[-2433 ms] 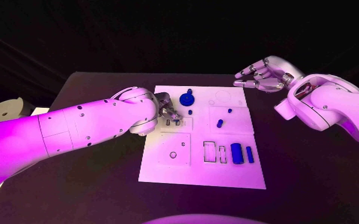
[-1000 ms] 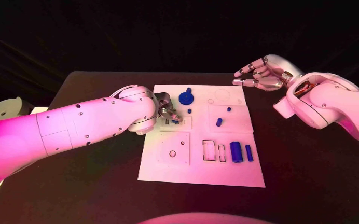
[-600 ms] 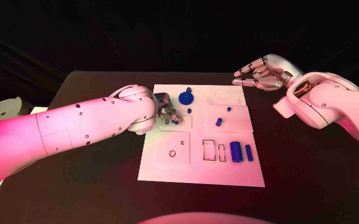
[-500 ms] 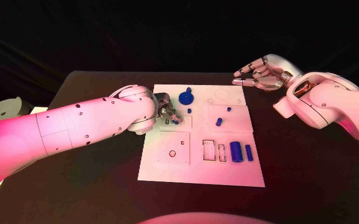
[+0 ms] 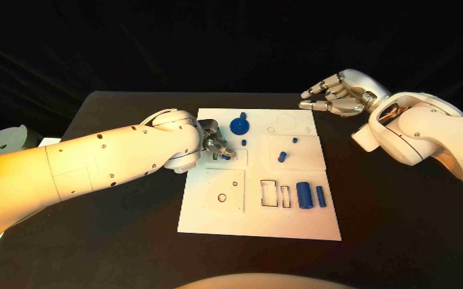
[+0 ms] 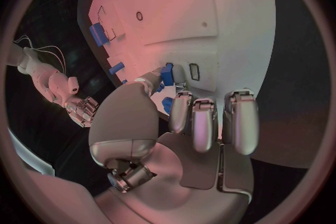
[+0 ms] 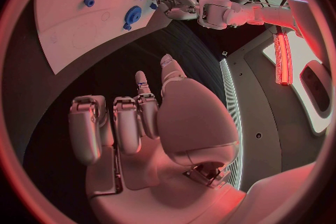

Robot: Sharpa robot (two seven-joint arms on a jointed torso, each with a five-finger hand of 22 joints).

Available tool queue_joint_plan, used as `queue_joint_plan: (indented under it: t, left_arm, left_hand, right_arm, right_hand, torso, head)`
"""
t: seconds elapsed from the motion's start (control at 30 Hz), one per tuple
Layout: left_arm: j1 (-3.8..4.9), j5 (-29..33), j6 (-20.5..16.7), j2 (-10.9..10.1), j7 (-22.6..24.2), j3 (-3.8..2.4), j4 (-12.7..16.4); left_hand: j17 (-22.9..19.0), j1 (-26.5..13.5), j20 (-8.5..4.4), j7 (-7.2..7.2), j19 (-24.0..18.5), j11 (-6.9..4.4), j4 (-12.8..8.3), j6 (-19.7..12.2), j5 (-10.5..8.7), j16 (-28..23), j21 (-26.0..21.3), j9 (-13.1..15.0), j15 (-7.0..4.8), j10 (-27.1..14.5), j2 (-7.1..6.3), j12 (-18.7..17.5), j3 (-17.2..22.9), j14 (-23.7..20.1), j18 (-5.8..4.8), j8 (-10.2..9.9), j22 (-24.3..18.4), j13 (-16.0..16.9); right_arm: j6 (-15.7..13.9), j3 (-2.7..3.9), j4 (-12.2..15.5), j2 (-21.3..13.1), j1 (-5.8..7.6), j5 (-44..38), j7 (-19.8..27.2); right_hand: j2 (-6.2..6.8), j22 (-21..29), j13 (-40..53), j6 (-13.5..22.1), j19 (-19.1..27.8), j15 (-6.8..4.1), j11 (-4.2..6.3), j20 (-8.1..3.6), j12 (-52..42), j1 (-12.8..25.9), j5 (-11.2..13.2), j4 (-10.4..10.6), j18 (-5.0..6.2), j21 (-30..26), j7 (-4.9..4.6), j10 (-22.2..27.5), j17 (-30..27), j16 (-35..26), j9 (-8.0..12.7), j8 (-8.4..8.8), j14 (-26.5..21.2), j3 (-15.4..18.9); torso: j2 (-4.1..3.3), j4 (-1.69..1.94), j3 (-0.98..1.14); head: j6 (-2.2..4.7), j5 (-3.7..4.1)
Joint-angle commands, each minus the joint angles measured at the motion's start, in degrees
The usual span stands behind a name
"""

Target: Assemble the parts on the task board

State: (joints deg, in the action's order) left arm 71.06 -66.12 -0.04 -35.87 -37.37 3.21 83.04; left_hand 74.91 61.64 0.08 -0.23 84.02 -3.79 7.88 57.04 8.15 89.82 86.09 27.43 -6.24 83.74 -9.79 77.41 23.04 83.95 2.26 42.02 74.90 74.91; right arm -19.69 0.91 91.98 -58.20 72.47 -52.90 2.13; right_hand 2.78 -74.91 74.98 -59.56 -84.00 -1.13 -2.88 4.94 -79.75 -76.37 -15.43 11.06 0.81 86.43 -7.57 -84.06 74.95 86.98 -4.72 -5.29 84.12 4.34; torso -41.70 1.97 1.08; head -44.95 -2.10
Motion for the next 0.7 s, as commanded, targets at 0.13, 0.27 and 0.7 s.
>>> queue_joint_plan:
  t: [0.13, 0.27, 0.7]
  left_arm:
    - [-0.28, -0.37, 1.73, -0.02, -0.62, 0.23, -0.15]
    - [-0.28, -0.37, 1.64, 0.0, -0.61, 0.22, -0.21]
    - [-0.27, 0.04, 0.97, 0.14, -0.57, 0.2, -0.47]
  left_hand:
    - [15.09, -1.25, -0.32, 0.2, 3.5, 0.04, 3.01, 0.4, 0.26, 0.18, 0.29, -0.67, -0.32, 0.41, -0.05, 0.22, -4.32, 6.05, -0.91, 0.16, 9.95, 1.38]
    - [15.09, -0.58, -0.32, 0.18, 3.54, 0.03, 4.78, 0.5, 0.33, 0.18, 0.31, -1.09, -0.34, 0.47, 0.32, 0.29, -6.9, 6.05, -0.93, 0.34, 10.03, 1.47]
    - [15.09, 0.29, -0.33, 0.18, 3.53, 0.04, 6.55, 0.54, 0.37, 0.18, 0.27, -1.5, -0.34, 0.52, 1.14, 0.36, -8.69, 6.05, -0.92, 0.54, 10.03, 1.57]
  right_arm:
    - [0.67, 0.0, 0.13, 0.01, -0.03, -0.45, 0.34]
    - [0.66, 0.0, 0.14, 0.01, -0.03, -0.45, 0.35]
    - [0.64, 0.0, 0.18, -0.01, -0.03, -0.43, 0.29]
  right_hand:
    - [0.09, -8.78, 10.21, 0.45, -2.56, -0.37, 0.23, -0.36, 0.25, 0.42, -0.31, 0.0, 0.74, -0.34, 0.08, -1.61, 9.87, -0.35, -0.09, -0.2, 4.64, 0.21]
    - [0.09, -8.78, 10.21, 0.45, -2.56, -0.37, 0.23, -0.36, 0.25, 0.42, -0.31, 0.0, 0.74, -0.34, 0.08, -1.61, 9.87, -0.35, -0.09, -0.2, 4.64, 0.21]
    - [0.09, -8.72, 10.19, 0.46, -2.53, -0.38, 0.24, -0.36, 0.27, 0.45, -0.39, 0.04, 0.76, -0.38, 0.09, -1.61, 9.85, -0.36, -0.09, -0.22, 4.64, 0.33]
  torso:
    - [0.01, 0.02, 0.0]
    - [0.03, -0.04, 0.01]
    - [0.02, -0.02, -0.01]
  head:
    - [0.04, -0.01]
    - [0.01, -0.03]
    - [0.16, 0.08]
